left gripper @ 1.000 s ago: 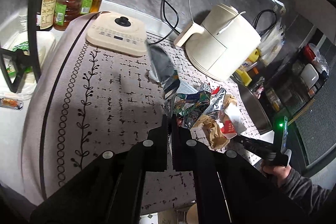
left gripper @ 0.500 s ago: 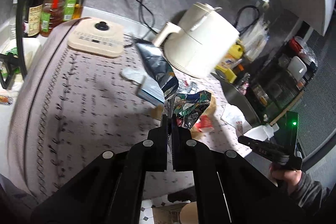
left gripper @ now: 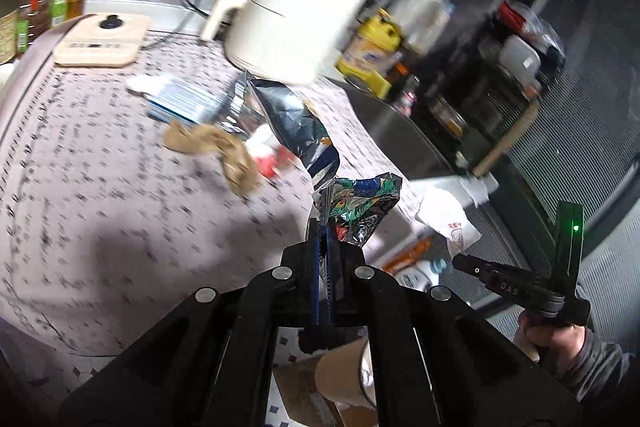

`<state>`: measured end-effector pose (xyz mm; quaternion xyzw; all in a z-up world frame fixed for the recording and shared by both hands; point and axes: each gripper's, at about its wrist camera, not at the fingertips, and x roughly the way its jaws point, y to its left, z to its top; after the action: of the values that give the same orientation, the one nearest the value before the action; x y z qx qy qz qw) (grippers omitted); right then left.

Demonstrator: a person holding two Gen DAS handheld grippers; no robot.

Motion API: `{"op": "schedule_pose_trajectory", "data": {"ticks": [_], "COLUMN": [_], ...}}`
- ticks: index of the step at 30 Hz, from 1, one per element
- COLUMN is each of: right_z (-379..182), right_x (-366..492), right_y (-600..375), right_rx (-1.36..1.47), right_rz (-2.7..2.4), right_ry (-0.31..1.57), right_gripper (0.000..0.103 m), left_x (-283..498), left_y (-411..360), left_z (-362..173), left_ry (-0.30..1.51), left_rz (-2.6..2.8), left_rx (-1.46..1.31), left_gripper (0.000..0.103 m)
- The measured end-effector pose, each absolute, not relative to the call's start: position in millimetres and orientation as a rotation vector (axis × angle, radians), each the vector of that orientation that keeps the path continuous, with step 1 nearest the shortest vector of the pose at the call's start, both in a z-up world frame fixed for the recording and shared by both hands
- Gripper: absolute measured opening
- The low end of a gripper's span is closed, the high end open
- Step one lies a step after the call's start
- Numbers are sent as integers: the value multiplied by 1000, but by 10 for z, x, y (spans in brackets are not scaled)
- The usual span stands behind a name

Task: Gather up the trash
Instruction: 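Carry the wrapper and paper bag over the white bin while opening both tools to drop them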

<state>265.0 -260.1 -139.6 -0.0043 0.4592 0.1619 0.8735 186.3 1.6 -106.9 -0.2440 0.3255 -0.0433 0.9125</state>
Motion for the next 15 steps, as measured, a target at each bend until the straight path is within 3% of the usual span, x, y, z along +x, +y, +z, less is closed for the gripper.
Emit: {"op": "schedule_pose_trajectory", "data": {"ticks": [15], "right_z": [-2425], "right_x": [1888], "right_y": [-4180], "right_rx": [142], "right_rz": [152], "right_ry": [1128], "right_gripper": [7], "left_x": [1821], "left_y": [-1381], "left_z": [-1554], "left_ry": [852], "left_rz": [-236], "left_rx": [-408], "left_gripper": [4]}}
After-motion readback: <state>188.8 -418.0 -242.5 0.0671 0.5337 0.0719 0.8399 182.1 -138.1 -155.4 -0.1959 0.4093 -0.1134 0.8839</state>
